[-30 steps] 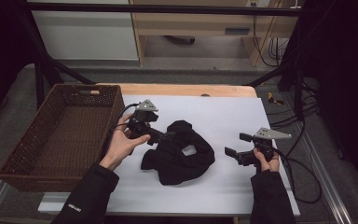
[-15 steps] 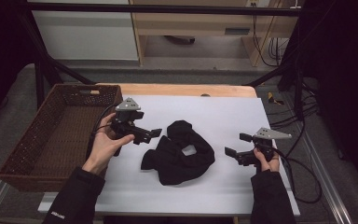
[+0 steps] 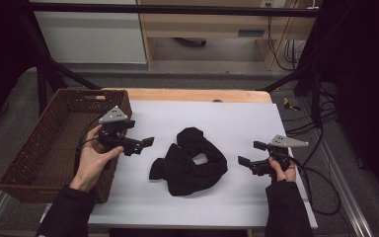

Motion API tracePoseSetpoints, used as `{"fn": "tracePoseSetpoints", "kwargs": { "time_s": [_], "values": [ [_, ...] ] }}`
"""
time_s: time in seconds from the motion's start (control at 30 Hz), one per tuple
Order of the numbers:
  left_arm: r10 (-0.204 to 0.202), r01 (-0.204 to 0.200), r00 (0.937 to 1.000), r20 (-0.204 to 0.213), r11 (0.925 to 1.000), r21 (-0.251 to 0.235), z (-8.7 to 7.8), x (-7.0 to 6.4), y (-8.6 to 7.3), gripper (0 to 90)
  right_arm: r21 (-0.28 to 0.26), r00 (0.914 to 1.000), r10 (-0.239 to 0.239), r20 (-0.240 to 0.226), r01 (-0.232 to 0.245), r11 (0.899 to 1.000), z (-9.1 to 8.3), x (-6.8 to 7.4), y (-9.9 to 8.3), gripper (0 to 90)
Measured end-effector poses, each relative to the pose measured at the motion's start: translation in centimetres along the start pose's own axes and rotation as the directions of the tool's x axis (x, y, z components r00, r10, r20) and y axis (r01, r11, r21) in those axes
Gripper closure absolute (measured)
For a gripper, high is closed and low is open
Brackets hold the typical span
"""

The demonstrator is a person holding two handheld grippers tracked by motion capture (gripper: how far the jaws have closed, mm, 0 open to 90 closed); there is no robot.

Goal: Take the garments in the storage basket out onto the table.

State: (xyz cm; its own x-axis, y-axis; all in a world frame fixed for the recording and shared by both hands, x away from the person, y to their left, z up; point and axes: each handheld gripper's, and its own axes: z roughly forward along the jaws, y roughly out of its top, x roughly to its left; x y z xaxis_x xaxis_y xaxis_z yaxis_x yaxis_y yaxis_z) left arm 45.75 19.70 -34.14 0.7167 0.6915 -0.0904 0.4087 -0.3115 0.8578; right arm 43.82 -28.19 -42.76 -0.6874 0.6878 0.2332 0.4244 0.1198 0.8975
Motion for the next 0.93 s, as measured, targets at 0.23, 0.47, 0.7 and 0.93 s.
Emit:
{"fn": "tracePoseSetpoints", "kwargs": {
  "time_s": [0.23, 0.47, 0.7, 0.93],
  "values": [
    [-0.014, 0.014, 0.9993, -0.034, 0.9998, -0.015, -1.2, 1.5, -1.8, 2.5, 0.000, 1.0000, 0.000, -0.001, 0.000, 1.000, 0.0, 0.0, 0.0, 0.6],
    [-0.037, 0.035, 0.9976, -0.059, 0.9989, -0.031, -2.5, 2.8, -3.6, 2.5, 0.001, 1.0000, 0.003, -0.001, -0.003, 1.000, 0.0, -0.1, -0.1, 0.7],
    [-0.060, 0.057, 0.9959, -0.069, 0.9976, -0.038, -3.4, 4.2, -5.6, 2.5, 0.004, 1.0000, 0.005, 0.000, -0.005, 1.000, 0.0, -0.1, -0.2, 0.7],
    [-0.063, 0.060, 0.9950, -0.077, 0.9975, -0.037, -3.8, 5.0, -6.6, 2.5, 0.009, 1.0000, 0.006, -0.001, -0.006, 1.000, 0.1, -0.1, -0.3, 0.7]
  ]
}}
